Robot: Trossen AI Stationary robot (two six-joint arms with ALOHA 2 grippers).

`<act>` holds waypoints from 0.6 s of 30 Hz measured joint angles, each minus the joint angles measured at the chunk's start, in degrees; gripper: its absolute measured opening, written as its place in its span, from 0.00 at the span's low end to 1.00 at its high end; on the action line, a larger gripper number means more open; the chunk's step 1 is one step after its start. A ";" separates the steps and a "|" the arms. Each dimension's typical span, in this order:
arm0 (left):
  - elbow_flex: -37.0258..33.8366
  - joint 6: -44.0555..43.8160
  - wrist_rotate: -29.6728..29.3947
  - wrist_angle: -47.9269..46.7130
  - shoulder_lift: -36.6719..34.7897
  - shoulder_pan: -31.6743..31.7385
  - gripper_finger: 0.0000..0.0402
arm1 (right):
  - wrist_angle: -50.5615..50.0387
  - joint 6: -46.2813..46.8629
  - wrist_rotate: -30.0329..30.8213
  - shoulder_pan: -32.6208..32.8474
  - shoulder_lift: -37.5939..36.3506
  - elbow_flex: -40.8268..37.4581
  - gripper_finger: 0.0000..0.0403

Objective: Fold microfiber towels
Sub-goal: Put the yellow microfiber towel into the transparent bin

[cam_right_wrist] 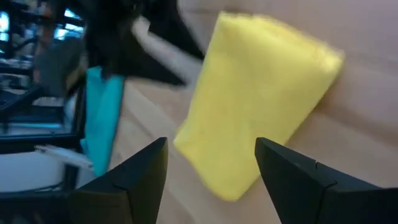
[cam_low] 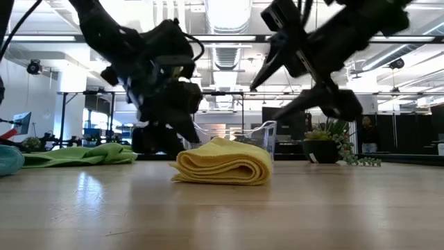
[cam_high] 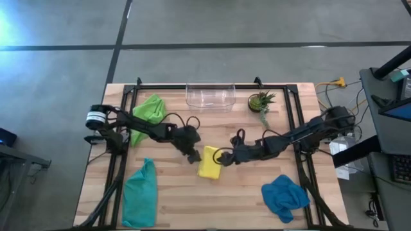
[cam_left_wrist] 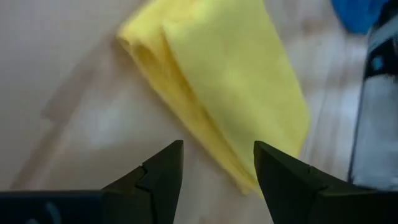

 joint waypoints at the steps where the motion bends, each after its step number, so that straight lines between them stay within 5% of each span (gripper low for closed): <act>1: -0.23 -0.53 1.11 0.01 0.04 1.10 0.45 | 1.95 1.26 0.21 0.34 0.16 -1.13 0.59; 9: 0.25 -3.83 4.23 3.49 3.18 6.35 0.45 | 4.58 10.57 1.24 0.23 0.19 -6.31 0.58; 18: 0.36 -5.04 4.84 6.41 6.28 6.57 0.45 | 4.20 10.36 2.32 -3.51 0.19 -6.92 0.58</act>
